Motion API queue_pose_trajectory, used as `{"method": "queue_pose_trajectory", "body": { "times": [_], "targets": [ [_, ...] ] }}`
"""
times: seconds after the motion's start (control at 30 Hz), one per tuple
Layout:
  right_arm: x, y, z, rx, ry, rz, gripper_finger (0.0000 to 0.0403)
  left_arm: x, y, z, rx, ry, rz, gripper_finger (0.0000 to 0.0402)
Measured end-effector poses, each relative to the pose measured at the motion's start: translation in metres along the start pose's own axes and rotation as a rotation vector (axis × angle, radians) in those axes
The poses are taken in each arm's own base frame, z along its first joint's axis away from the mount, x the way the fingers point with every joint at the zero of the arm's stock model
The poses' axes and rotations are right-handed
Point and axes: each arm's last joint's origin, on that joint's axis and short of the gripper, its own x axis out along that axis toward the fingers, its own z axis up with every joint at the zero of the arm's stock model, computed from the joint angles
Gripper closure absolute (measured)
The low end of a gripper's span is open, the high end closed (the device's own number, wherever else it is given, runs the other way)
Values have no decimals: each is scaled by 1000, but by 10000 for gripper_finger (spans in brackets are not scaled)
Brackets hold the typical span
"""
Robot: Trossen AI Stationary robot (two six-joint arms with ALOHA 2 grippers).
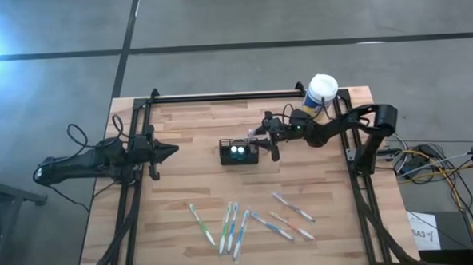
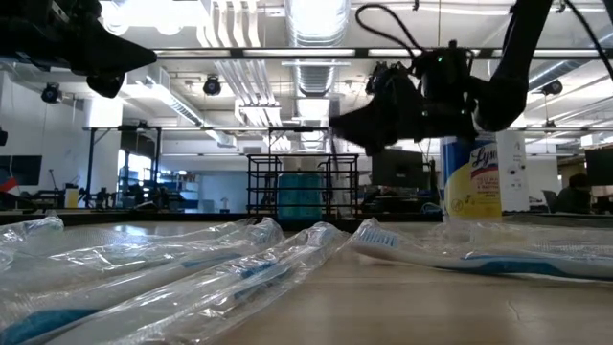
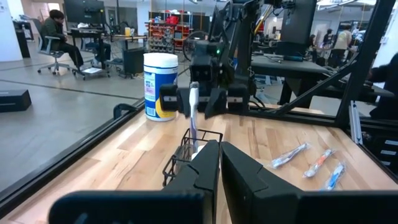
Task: Pick & Place toothbrushing station
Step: Put the top purple toothbrush in the wire organizer, then put the purple toothbrush in the wire organizer
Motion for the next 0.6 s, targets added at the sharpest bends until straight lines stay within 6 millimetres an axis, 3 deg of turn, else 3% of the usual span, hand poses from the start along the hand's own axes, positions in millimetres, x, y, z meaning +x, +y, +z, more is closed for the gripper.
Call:
{"method": "queue_pose_trajectory", "body": {
  "times": [0.17,0.37,0.6],
  "targets": [
    [-12,11,35,-44,-56,57,220,0,0,0,-2,-2,0,378],
    [-45,34,79,-55,-29,52,220,0,0,0,-3,-4,0,378],
    [-86,77,97,-2,145,-123,264,0,0,0,-3,-4,0,378]
  ]
}}
